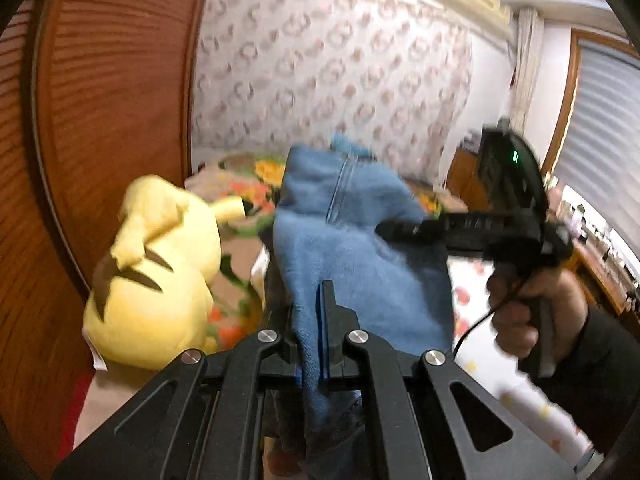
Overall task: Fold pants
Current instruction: 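Carry the held jeans with both tools toward the yellow plush toy, then lower the jeans beside the yellow plush toy and open both tools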
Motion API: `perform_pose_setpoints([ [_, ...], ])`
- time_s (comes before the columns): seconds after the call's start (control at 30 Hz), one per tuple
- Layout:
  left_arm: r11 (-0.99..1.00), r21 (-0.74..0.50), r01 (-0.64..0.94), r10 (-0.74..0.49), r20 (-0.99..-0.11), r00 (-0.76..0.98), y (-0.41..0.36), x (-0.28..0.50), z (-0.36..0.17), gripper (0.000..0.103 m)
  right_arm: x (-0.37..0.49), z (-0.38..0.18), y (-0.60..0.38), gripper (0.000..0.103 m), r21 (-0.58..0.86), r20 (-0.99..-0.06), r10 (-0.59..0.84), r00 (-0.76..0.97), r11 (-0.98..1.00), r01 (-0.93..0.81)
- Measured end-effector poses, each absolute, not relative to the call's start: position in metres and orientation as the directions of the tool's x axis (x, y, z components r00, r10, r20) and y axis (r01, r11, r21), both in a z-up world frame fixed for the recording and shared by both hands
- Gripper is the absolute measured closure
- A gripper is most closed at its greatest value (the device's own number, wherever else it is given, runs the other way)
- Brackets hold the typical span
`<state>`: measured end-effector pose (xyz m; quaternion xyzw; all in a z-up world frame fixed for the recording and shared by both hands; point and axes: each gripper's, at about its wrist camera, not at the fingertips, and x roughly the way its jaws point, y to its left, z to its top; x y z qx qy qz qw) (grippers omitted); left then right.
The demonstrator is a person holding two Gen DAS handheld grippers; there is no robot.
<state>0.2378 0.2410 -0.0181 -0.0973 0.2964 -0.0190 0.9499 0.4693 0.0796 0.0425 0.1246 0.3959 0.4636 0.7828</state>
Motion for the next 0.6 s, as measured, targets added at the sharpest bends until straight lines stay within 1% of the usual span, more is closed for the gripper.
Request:
perform_pose_setpoints([
  [0.07, 0.982, -0.187, -0.026, -0.088, -0.574, 0.814, 0.239, 0.240, -0.025, 0.097, 0.475, 0.041, 0.075, 0.070, 0.519, -0.543, 0.797, 0.265, 0.566, -0.640],
  [0.13, 0.983, -0.182, -0.032, -0.082, -0.584, 0.808, 0.239, 0.241, -0.028, 0.096, 0.476, 0.045, 0.075, 0.058, 0.446, -0.587, 0.759, 0.282, 0.594, -0.669],
  [0.23, 0.984, -0.174, -0.038, -0.077, -0.607, 0.791, 0.240, 0.245, -0.031, 0.096, 0.476, 0.057, 0.071, 0.050, 0.340, -0.617, 0.710, 0.339, 0.629, -0.699],
  [0.33, 0.986, -0.164, -0.042, -0.071, -0.624, 0.779, 0.238, 0.249, -0.033, 0.096, 0.472, 0.072, 0.063, 0.049, 0.228, -0.608, 0.660, 0.442, 0.678, -0.699],
  [0.4, 0.987, -0.157, -0.047, -0.064, -0.634, 0.771, 0.237, 0.251, -0.037, 0.096, 0.465, 0.081, 0.063, 0.049, 0.206, -0.577, 0.659, 0.483, 0.689, -0.695],
  [0.5, 0.987, -0.149, -0.055, -0.056, -0.651, 0.757, 0.236, 0.253, -0.043, 0.094, 0.454, 0.080, 0.068, 0.049, 0.170, -0.574, 0.658, 0.487, 0.678, -0.715],
  [0.53, 0.987, -0.148, -0.055, -0.056, -0.655, 0.753, 0.236, 0.254, -0.045, 0.094, 0.455, 0.074, 0.070, 0.054, 0.157, -0.574, 0.657, 0.489, 0.675, -0.721],
  [0.6, 0.987, -0.151, -0.055, -0.058, -0.656, 0.753, 0.237, 0.253, -0.047, 0.094, 0.459, 0.065, 0.074, 0.058, 0.138, -0.593, 0.645, 0.481, 0.670, -0.729],
])
